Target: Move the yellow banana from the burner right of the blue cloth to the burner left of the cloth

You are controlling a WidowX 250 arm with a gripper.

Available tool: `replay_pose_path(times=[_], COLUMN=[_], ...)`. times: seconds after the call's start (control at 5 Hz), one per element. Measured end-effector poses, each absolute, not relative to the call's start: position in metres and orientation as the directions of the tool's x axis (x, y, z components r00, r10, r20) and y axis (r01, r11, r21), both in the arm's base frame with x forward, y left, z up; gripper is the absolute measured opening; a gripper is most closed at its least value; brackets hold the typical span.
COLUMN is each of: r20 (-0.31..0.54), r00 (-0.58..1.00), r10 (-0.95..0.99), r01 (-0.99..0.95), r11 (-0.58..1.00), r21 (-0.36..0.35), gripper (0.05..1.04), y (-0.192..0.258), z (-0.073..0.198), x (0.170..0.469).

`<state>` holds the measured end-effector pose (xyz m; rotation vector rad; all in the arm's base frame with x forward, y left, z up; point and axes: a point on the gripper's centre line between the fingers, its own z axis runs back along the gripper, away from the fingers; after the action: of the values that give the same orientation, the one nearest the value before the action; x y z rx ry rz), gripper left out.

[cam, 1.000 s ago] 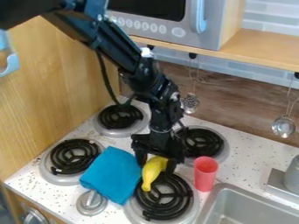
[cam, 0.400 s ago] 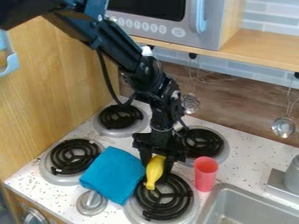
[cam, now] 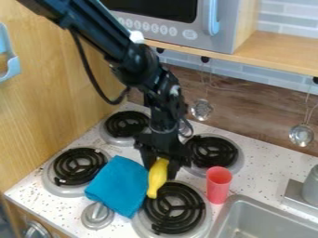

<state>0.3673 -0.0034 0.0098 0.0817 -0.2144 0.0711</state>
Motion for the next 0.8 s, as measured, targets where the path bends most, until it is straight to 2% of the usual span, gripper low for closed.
replay_pose_path(times=[0.2,0.4,0.8], r20=[0.233,0.257,0.261], r00=[0.971,0.963,0.954], r10=[0.057,0.078,0.146], r01=[-0.072,-0.095,-0.166], r11=[0.996,0.994,0.985], r21=[0.057,0.053,0.056], gripper=[0.671,0.671,0.671], y=[0.015,0.03,0.083], z=[0.016,0.026,0.02], x=[0.366,0.377,0.38])
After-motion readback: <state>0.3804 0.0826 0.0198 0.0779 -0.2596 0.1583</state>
